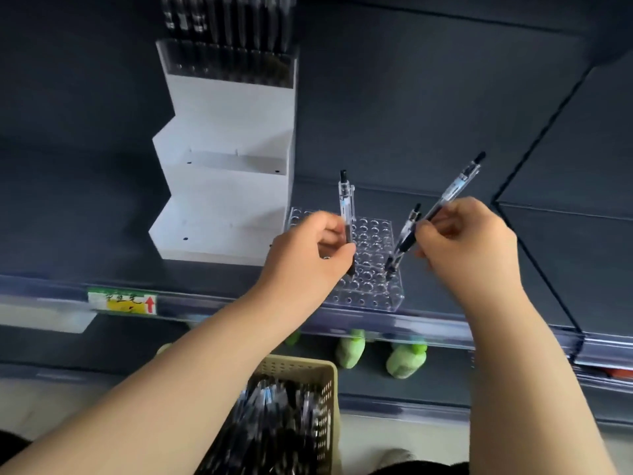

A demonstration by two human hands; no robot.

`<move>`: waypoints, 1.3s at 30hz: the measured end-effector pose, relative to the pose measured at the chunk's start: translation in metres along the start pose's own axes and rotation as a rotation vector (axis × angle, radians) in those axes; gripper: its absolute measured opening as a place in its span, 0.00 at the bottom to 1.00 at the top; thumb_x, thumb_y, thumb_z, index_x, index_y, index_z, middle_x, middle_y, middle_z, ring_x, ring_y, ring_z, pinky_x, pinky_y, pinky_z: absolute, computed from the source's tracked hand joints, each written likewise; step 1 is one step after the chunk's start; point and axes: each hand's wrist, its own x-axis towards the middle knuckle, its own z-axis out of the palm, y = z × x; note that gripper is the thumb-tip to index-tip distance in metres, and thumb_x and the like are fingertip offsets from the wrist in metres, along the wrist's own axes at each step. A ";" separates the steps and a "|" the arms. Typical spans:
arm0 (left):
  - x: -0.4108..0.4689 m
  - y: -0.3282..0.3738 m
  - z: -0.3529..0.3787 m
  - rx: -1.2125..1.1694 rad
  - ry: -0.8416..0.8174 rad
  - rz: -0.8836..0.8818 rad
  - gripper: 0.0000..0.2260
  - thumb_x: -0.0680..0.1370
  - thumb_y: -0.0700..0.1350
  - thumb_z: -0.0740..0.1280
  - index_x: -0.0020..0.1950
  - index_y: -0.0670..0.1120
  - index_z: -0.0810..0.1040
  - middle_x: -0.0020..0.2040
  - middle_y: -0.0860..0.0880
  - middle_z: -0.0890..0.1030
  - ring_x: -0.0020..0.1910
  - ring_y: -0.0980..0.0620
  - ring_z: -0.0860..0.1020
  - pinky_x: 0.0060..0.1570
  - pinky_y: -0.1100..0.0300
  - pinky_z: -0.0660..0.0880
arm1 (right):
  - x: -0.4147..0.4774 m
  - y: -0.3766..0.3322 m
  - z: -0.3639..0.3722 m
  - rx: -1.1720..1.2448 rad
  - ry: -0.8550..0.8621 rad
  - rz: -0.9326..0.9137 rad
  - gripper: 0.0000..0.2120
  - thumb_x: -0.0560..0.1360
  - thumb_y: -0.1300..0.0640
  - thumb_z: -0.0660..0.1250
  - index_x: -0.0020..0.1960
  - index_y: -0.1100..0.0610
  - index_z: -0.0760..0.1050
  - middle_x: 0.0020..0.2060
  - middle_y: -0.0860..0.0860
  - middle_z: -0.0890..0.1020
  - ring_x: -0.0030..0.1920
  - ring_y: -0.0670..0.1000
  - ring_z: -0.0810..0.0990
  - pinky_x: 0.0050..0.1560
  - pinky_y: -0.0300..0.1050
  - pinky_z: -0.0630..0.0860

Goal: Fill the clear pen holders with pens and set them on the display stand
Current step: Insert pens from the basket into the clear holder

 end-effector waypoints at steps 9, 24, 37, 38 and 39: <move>0.014 -0.001 0.038 -0.003 -0.008 0.008 0.10 0.74 0.42 0.70 0.45 0.57 0.74 0.43 0.58 0.81 0.43 0.63 0.79 0.46 0.70 0.75 | 0.005 0.029 0.010 -0.186 -0.136 -0.005 0.05 0.73 0.53 0.68 0.43 0.50 0.72 0.32 0.40 0.74 0.40 0.47 0.76 0.38 0.37 0.70; 0.004 -0.002 0.031 -0.030 0.009 0.008 0.10 0.73 0.42 0.71 0.44 0.56 0.74 0.42 0.59 0.80 0.44 0.60 0.80 0.49 0.63 0.77 | 0.000 0.031 0.025 -0.313 -0.230 0.034 0.09 0.74 0.51 0.68 0.44 0.56 0.80 0.38 0.55 0.82 0.40 0.57 0.79 0.42 0.47 0.78; 0.003 -0.001 0.033 -0.004 -0.010 0.006 0.09 0.74 0.43 0.71 0.45 0.57 0.74 0.42 0.59 0.80 0.44 0.63 0.79 0.46 0.68 0.76 | 0.000 0.028 0.028 -0.330 -0.188 0.023 0.11 0.75 0.46 0.66 0.44 0.54 0.79 0.36 0.52 0.81 0.39 0.55 0.79 0.36 0.42 0.74; 0.003 -0.001 0.033 -0.005 -0.008 0.001 0.08 0.74 0.43 0.71 0.46 0.56 0.75 0.42 0.59 0.80 0.44 0.63 0.79 0.46 0.69 0.75 | 0.000 0.028 0.030 -0.347 -0.182 0.016 0.12 0.75 0.46 0.65 0.44 0.55 0.78 0.37 0.53 0.81 0.39 0.56 0.79 0.36 0.43 0.75; 0.003 -0.002 0.033 -0.006 -0.007 -0.002 0.08 0.74 0.43 0.71 0.46 0.55 0.75 0.42 0.59 0.80 0.44 0.63 0.79 0.45 0.70 0.75 | -0.001 0.028 0.031 -0.362 -0.173 0.011 0.12 0.75 0.47 0.65 0.44 0.55 0.78 0.37 0.53 0.81 0.39 0.56 0.79 0.37 0.43 0.75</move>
